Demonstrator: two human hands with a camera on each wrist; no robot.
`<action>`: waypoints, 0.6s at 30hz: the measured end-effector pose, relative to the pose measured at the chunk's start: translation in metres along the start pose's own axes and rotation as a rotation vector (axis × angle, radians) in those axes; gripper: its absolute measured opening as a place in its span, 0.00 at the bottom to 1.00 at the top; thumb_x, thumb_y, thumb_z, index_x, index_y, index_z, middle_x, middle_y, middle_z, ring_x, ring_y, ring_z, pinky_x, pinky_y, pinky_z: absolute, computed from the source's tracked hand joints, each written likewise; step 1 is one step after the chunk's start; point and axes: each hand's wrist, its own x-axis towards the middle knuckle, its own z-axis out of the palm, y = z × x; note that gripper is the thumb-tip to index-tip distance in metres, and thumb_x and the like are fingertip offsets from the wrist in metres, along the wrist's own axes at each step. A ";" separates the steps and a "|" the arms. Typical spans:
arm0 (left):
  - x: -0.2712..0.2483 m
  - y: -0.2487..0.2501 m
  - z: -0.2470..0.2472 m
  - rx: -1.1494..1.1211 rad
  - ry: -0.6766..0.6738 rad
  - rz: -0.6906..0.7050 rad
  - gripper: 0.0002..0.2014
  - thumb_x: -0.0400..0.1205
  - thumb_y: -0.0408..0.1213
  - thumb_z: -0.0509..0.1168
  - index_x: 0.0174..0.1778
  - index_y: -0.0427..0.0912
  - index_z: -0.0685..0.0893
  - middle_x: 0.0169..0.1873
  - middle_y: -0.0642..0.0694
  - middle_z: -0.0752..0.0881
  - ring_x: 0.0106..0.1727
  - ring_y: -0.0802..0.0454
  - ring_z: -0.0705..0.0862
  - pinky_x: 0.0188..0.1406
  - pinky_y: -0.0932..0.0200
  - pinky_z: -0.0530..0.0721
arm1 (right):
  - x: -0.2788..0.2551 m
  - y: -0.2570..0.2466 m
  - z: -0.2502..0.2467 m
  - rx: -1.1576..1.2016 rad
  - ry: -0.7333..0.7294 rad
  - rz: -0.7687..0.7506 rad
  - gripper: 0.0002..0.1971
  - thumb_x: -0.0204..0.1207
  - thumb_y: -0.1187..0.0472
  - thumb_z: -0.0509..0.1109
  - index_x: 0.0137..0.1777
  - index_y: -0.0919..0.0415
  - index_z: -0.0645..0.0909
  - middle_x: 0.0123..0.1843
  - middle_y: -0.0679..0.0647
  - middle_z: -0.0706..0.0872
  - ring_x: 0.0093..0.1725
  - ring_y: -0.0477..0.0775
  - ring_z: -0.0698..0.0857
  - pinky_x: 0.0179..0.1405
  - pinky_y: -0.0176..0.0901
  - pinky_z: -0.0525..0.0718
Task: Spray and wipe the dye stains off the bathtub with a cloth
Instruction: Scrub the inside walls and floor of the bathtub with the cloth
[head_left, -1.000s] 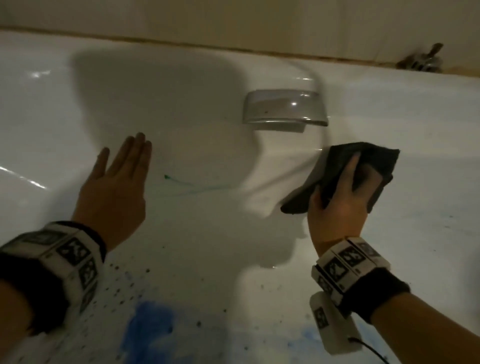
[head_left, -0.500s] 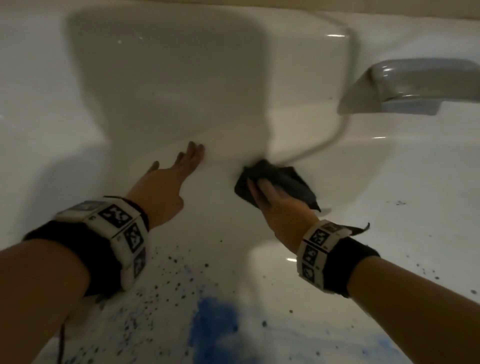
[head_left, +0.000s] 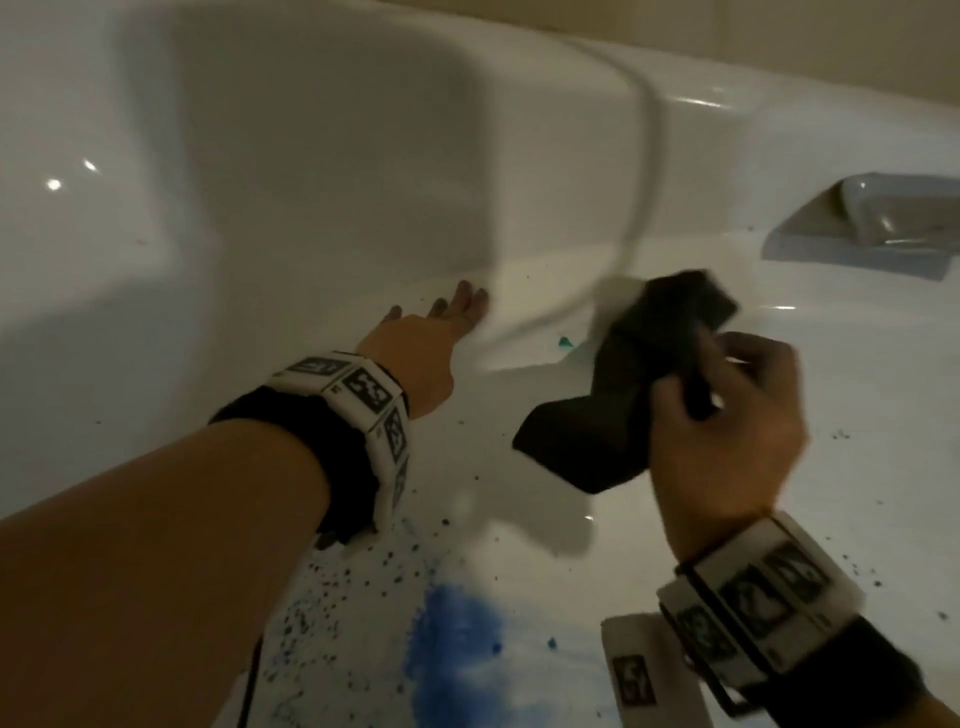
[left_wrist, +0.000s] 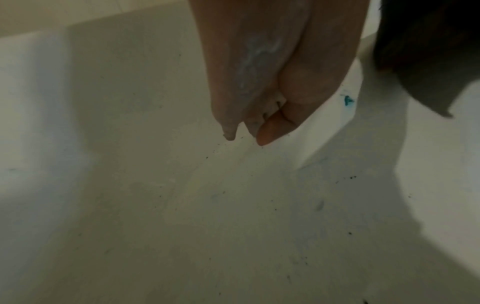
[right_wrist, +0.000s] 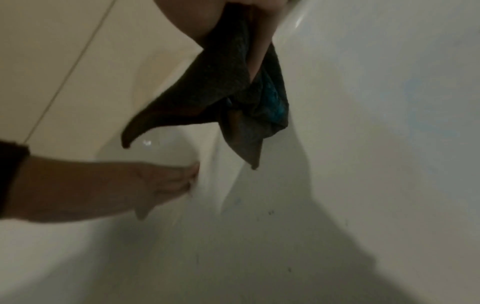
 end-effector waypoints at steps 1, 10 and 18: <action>0.000 0.001 -0.002 -0.003 -0.004 -0.001 0.42 0.78 0.19 0.49 0.81 0.50 0.35 0.81 0.53 0.35 0.83 0.55 0.44 0.80 0.51 0.41 | 0.003 -0.004 -0.005 -0.001 0.091 -0.005 0.16 0.70 0.72 0.70 0.60 0.70 0.81 0.56 0.67 0.78 0.51 0.42 0.69 0.50 0.10 0.64; -0.004 -0.004 -0.006 -0.047 0.022 -0.002 0.42 0.79 0.18 0.49 0.81 0.53 0.36 0.81 0.54 0.37 0.83 0.53 0.48 0.80 0.52 0.48 | 0.019 -0.018 0.073 -0.204 -0.568 -0.434 0.34 0.61 0.78 0.77 0.69 0.78 0.72 0.56 0.74 0.80 0.42 0.72 0.84 0.32 0.56 0.88; -0.023 -0.007 0.003 -0.158 0.142 -0.096 0.34 0.82 0.25 0.51 0.82 0.50 0.48 0.79 0.43 0.64 0.73 0.42 0.71 0.72 0.56 0.64 | 0.010 -0.035 0.093 -0.378 -1.172 -0.435 0.29 0.83 0.65 0.51 0.83 0.55 0.49 0.80 0.60 0.61 0.75 0.64 0.67 0.70 0.53 0.69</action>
